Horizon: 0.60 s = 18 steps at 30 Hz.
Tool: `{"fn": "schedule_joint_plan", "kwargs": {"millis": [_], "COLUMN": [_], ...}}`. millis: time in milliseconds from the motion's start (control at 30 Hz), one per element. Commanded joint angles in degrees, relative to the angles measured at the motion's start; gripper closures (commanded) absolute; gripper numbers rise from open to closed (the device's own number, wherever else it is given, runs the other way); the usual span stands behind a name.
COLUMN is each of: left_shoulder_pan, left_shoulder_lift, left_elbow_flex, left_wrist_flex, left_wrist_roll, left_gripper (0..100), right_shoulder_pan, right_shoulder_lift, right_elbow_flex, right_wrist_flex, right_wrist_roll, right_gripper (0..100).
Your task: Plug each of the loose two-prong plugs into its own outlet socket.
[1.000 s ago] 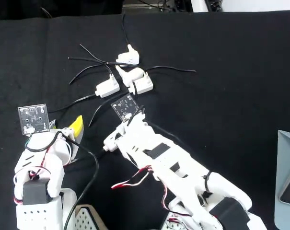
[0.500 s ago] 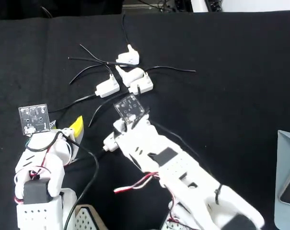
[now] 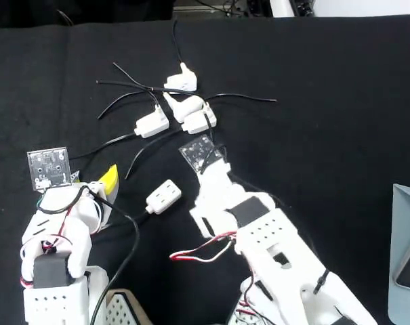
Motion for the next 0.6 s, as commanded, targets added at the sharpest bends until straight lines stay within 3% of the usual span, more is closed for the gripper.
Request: {"fn": "schedule_joint_plan", "kwargs": {"millis": [0, 167, 367, 567], "left_shoulder_pan": [-0.13, -0.13, -0.13, -0.22], "left_shoulder_lift": [-0.35, -0.35, -0.35, -0.35], "left_elbow_flex": [-0.57, -0.48, -0.48, -0.48], "left_wrist_flex": [-1.14, -1.05, -1.14, -1.05], "left_wrist_roll": [0.00, 0.00, 0.00, 0.00], "left_gripper": [74, 74, 74, 74], "right_shoulder_pan": [1.05, 3.08, 6.95, 7.03], "right_shoulder_lift": [-1.45, -0.57, 9.10, 16.66], "right_elbow_flex": [-5.05, -5.14, -8.66, -15.34], "right_wrist_flex": [9.32, 13.36, 15.21, 15.82], "right_wrist_roll": [0.79, 5.10, 4.84, 4.48], "right_gripper": [98.5, 98.2, 86.9, 86.4]}}
